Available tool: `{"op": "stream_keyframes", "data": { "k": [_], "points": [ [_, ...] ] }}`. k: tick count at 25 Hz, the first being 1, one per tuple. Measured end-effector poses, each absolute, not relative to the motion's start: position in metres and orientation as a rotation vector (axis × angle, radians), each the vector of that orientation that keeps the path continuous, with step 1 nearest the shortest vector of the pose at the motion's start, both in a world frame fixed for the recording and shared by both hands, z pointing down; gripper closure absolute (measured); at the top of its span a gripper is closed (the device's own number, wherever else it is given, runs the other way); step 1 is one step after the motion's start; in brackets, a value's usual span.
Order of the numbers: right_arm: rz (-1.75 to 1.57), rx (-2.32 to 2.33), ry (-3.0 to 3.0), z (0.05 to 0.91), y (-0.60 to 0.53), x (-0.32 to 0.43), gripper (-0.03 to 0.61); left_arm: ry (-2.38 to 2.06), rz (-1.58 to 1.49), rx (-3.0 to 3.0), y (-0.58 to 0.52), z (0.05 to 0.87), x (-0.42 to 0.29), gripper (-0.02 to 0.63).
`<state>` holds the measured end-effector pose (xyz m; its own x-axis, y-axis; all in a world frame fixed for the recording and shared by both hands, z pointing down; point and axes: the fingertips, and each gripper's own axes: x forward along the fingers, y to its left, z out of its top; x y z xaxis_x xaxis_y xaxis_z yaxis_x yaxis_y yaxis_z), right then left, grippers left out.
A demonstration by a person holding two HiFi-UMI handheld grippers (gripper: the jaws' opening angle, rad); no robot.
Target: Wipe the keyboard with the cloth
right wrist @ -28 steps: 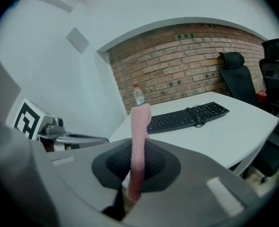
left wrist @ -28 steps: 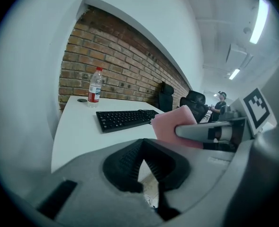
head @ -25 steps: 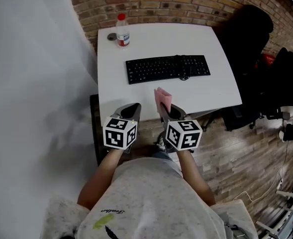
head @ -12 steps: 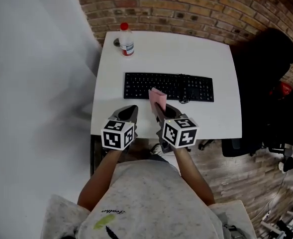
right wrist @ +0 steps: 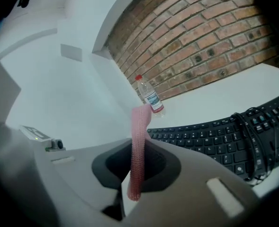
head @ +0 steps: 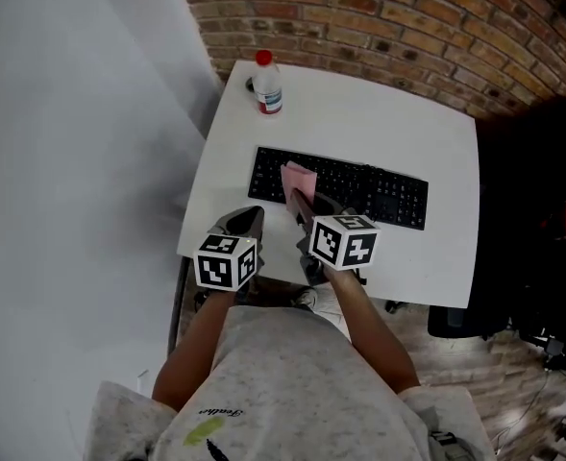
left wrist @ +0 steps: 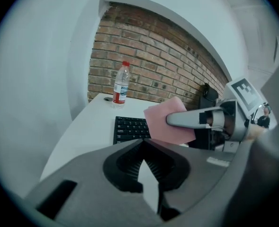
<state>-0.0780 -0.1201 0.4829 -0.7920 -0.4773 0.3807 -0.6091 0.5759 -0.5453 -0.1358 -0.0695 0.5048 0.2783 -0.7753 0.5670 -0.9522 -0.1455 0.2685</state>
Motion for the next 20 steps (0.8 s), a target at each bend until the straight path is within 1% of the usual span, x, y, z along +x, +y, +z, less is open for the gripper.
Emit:
{"op": "stream_keyframes", "data": {
  "k": [13,20],
  "points": [
    [1.135,0.922,-2.551,0.492,-0.164,-0.16,0.554,-1.484,0.409,1.957,-0.117,0.518,-0.2,0.62],
    [1.295,0.976,-2.49,0.503,-0.187,-0.193,0.554,-1.38,0.44,1.995,-0.138,0.529,-0.22,0.62]
  ]
}}
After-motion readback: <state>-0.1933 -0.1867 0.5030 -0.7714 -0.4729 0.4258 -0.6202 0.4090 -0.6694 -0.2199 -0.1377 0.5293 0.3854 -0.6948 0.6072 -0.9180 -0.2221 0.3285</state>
